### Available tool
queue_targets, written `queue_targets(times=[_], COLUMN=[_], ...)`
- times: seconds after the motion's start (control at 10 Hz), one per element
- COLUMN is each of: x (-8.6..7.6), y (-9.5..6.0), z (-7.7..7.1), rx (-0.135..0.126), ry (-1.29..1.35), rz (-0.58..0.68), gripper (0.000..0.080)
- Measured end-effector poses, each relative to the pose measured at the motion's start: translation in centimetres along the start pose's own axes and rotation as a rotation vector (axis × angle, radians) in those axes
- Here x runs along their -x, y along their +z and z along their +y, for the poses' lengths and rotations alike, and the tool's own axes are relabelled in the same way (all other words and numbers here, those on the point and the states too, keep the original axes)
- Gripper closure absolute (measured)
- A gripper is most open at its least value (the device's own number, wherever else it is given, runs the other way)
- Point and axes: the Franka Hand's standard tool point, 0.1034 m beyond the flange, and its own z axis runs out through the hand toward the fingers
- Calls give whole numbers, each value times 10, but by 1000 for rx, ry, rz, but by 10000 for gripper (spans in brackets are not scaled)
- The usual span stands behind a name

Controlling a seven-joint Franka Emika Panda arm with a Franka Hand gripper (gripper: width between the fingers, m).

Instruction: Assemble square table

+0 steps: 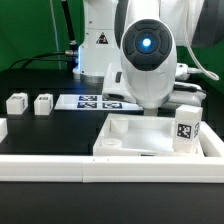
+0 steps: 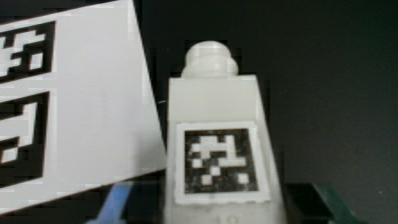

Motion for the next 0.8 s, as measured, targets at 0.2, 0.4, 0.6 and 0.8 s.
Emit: queue_targets(times=[0.2,0.4,0.6,0.8], x=[0,16,37,30], y=[-4,-61,-106,-108], z=[2,18,36,34], rx=[-5,21,65,61], ry=[2,-45,-109,-107], rz=[4,19,88,147], gripper=[509,508,508,508])
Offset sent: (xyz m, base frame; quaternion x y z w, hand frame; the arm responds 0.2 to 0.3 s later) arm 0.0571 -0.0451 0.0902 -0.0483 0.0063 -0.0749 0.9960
